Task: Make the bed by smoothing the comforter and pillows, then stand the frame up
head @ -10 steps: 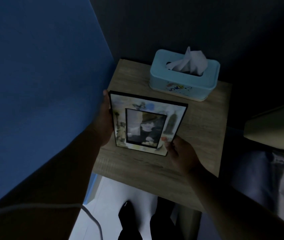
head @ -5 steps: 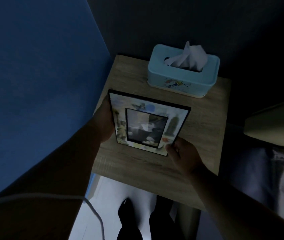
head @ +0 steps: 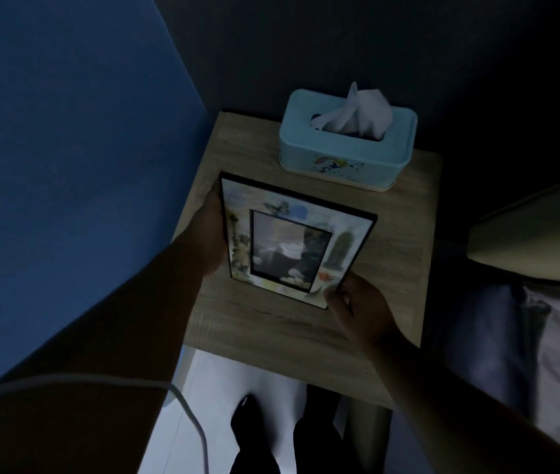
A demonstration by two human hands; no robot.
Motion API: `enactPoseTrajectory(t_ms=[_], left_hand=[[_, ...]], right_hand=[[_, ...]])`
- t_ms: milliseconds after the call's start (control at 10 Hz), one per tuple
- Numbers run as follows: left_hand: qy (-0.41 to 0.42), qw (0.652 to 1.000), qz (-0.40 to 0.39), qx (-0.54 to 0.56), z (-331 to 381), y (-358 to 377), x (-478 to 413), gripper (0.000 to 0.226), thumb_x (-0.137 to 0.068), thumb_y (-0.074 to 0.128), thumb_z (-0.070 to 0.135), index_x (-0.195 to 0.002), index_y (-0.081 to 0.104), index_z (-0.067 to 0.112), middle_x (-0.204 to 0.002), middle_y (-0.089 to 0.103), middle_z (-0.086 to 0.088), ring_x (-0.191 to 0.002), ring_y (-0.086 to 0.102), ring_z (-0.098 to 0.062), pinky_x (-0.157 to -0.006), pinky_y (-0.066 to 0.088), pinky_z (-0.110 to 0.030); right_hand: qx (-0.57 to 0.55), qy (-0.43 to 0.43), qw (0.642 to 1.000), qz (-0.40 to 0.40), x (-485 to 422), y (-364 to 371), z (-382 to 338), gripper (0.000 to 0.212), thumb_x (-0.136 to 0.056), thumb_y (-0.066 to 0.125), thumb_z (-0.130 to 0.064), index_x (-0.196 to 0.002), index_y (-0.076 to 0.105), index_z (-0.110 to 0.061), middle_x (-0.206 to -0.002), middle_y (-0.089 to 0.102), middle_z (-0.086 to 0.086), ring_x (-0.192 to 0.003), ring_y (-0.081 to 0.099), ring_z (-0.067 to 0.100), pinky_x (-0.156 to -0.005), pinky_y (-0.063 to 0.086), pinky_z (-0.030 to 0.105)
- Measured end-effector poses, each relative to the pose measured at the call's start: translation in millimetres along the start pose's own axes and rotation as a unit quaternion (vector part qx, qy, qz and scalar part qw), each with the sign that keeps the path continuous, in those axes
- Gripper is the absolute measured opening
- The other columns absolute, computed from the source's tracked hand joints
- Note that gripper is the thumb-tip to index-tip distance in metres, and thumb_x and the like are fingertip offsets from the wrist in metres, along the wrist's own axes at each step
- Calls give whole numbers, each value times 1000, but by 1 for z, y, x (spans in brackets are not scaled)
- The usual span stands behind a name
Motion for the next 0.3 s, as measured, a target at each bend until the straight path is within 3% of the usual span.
enactPoseTrajectory(t_ms=[100,200,300], left_hand=[[-6,998,40,-38,4,-1,7,47,-98,24,52,-105,61,24,-106,69,0,-93,67,-14,-85,54,-32],[-10,996,60,-60,14,2,19,51,-94,22,61,-109,57,27,-99,64,4,-91,61,-12,-88,48,-32],[-11,989,102,-105,31,0,37,54,-95,21,59,-120,53,23,-107,60,4,-98,56,-15,-87,42,-28]], right_hand=[[-11,5,1000,-10,2,-2,-4,30,-87,55,-27,-110,62,-9,-95,69,5,-84,62,14,-64,36,10],[-25,6,999,-19,0,-7,-9,27,-89,60,-19,-115,59,-12,-98,66,-2,-84,58,7,-66,37,4],[-33,13,999,-17,-3,-16,-19,32,-89,59,-24,-118,57,-13,-106,68,5,-92,64,18,-77,53,31]])
Point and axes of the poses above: each hand's wrist, its own x-axis away from the middle knuckle, its own y-axis out of the palm, z = x × y, the point moved 3 cm from there along -x, towards the middle knuckle
